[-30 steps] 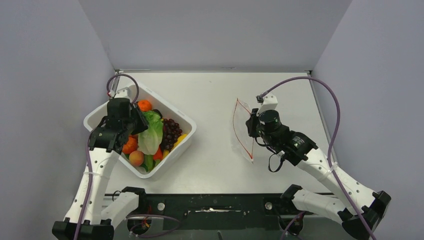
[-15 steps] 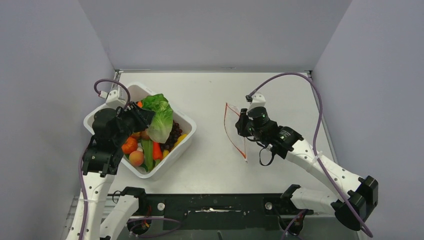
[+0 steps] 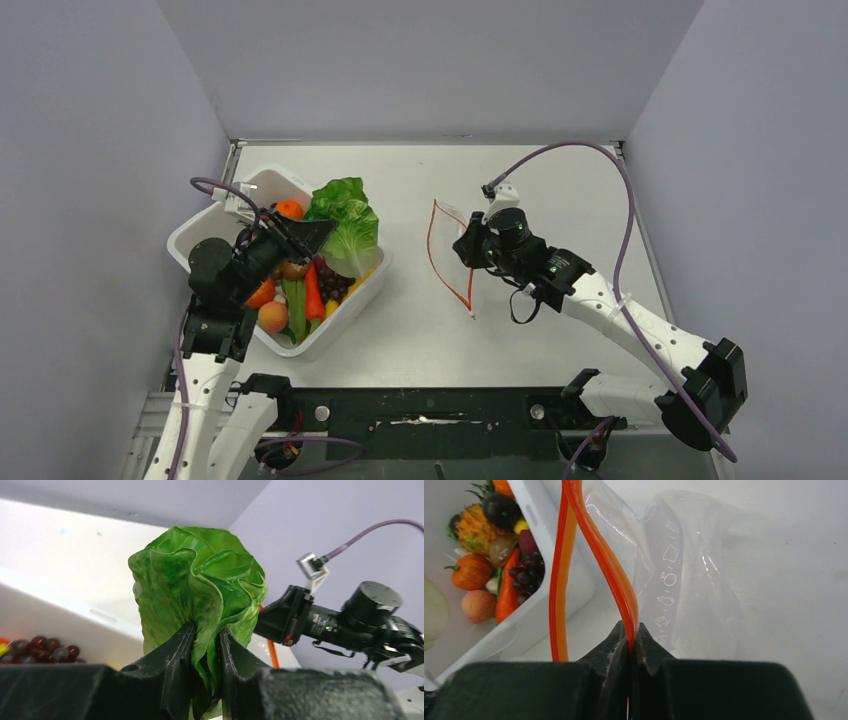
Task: Place the food in the zip-top bag and seal the zipper
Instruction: Pick up the fake vegetable from the bin, then place the fake vegetable in the zipper food storage bag.
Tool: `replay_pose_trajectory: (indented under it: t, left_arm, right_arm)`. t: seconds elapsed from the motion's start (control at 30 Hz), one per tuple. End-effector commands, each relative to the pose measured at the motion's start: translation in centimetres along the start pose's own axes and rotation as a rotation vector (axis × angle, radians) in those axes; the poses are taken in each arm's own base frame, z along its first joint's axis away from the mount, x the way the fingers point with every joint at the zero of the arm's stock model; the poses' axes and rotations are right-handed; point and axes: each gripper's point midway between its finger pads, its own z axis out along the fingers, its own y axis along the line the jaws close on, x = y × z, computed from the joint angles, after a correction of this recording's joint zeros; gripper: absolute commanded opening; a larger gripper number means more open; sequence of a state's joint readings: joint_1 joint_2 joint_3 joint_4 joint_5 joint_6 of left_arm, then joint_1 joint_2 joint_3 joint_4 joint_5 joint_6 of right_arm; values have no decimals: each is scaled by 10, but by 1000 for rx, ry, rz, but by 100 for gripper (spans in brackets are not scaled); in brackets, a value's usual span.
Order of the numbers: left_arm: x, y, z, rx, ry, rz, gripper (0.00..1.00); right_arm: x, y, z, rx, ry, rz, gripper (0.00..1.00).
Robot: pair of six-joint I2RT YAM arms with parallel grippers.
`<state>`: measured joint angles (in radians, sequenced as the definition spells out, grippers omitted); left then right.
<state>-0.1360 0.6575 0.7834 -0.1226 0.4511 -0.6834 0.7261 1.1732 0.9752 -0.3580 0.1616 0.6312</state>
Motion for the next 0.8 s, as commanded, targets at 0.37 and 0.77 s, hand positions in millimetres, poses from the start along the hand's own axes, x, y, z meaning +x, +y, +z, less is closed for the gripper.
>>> replay_pose_trajectory:
  t: [0.37,0.77]
  left_arm:
    - [-64,-89,-13,456,-290,-53,18]
    - [-60,-108,12,571,-313,-120,18]
  right_arm:
    - [-40,69,6,-283,-122,260,0]
    - [-45,95,18,-269,-136,269,0]
